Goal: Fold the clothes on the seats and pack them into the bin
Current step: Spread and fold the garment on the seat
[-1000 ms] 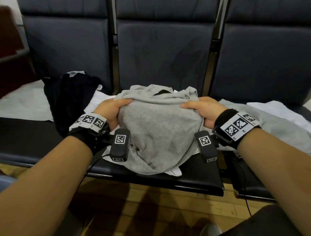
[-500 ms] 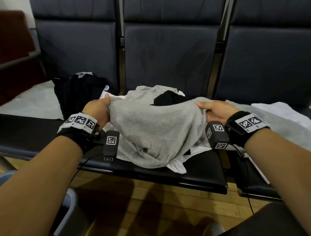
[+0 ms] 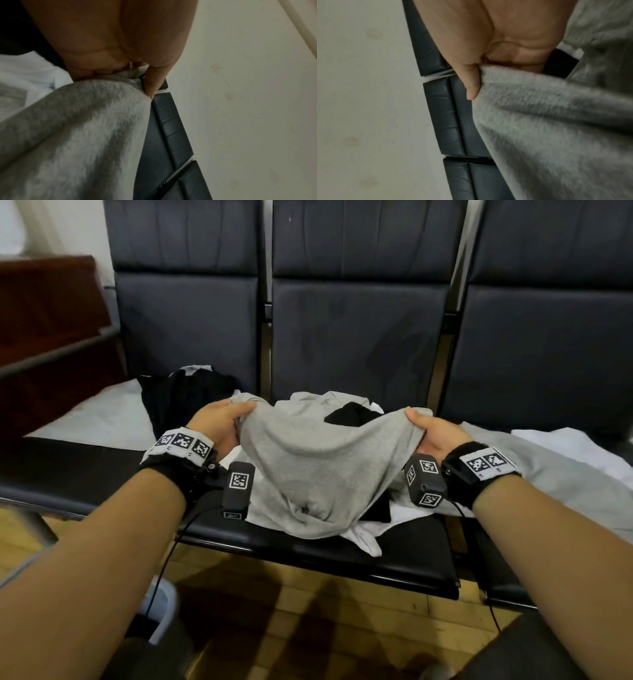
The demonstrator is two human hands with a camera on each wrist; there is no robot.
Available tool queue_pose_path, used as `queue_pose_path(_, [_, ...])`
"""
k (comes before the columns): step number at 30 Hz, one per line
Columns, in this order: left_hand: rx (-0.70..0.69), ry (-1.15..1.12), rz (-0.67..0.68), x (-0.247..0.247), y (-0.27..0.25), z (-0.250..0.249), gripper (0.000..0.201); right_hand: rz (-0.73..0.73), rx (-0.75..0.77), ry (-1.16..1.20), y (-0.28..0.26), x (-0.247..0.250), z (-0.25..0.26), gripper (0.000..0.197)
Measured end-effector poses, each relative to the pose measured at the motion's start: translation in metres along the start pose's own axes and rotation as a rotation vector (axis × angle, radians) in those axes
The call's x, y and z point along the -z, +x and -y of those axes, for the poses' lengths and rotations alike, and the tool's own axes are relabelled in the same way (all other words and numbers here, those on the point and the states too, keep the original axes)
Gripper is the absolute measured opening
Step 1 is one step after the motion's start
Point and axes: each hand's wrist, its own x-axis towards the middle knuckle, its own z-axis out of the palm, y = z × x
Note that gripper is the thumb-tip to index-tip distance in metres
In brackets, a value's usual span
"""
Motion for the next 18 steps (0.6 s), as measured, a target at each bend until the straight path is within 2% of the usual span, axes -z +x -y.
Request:
queue_pose_path(2, [-0.031,0.068,-0.068,0.005,0.001,-0.018,0.023,-0.009,0.018,0.023,-0.004,-0.006,0.01,0.05])
queue_pose_path(6, [-0.046,0.195,-0.11,0.025,0.008,-0.062,0.036,-0.08,0.103,0.052,-0.022,-0.019,0.047,0.048])
queue_pose_path(9, [-0.036,0.221,-0.129,0.036,0.006,-0.094,0.03,-0.071,0.18,0.025,-0.045,-0.031,0.088,0.035])
queue_pose_path(12, [-0.052,0.155,-0.192,0.045,0.005,-0.133,0.026,-0.059,0.278,-0.002,-0.069,-0.045,0.133,0.012])
queue_pose_path(13, [-0.069,0.123,-0.213,0.04,-0.006,-0.15,0.024,-0.05,0.314,-0.003,-0.076,-0.048,0.148,0.01])
queue_pose_path(15, [-0.147,0.06,-0.277,0.027,-0.027,-0.182,0.022,-0.022,0.377,0.003,-0.094,-0.056,0.173,0.011])
queue_pose_path(18, [-0.244,0.04,-0.286,0.019,-0.043,-0.205,0.024,0.024,0.409,0.033,-0.11,-0.064,0.19,0.019])
